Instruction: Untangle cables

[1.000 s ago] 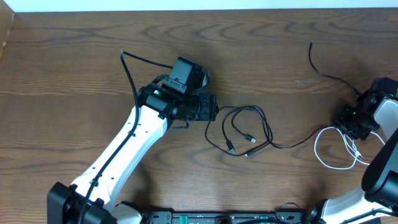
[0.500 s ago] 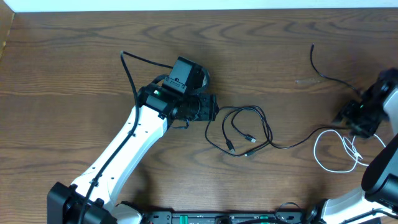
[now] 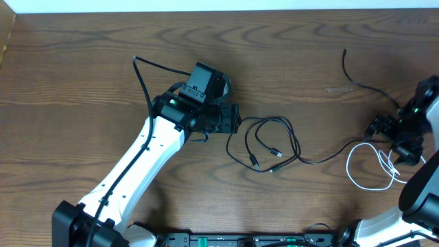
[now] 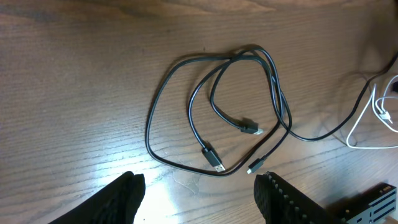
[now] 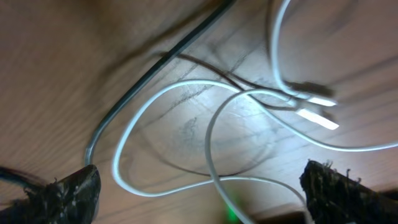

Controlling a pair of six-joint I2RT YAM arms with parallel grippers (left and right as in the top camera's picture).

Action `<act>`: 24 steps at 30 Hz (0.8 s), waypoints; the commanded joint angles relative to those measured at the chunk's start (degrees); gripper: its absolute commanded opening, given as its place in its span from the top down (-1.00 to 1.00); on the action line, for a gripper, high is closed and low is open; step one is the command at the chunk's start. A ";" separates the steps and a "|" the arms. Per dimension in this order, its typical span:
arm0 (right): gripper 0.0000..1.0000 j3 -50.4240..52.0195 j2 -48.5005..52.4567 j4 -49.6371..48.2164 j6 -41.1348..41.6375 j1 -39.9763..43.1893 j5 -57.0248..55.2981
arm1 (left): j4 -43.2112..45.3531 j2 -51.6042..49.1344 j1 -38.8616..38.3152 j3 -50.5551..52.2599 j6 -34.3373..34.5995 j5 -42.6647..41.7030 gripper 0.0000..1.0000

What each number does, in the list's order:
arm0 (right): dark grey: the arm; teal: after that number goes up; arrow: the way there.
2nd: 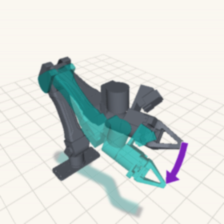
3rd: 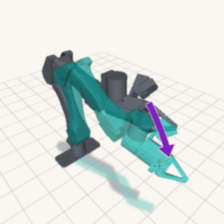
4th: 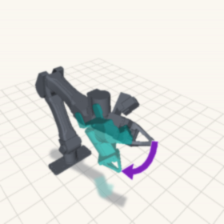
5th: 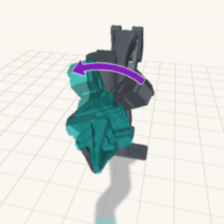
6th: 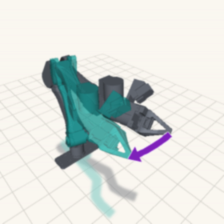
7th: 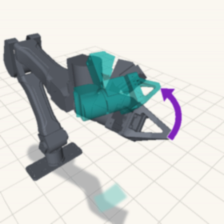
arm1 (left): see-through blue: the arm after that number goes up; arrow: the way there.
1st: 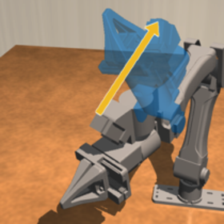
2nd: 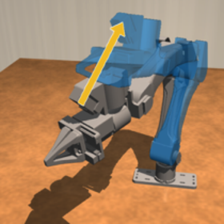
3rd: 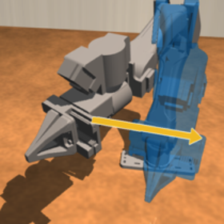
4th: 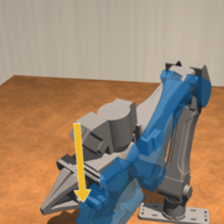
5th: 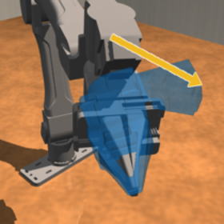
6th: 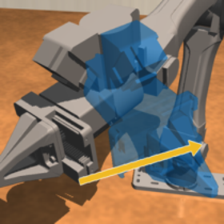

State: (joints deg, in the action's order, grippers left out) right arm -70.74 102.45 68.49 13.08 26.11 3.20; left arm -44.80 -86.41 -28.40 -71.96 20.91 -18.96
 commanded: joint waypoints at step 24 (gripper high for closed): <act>0.98 -43.67 -0.24 -4.72 0.22 9.73 -6.01 | -0.15 0.13 0.02 -0.26 -0.72 0.20 -0.25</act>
State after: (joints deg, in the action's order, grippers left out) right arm -110.74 102.67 63.48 13.19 34.35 2.44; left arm -44.80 -86.41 -28.40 -71.96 20.91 -18.96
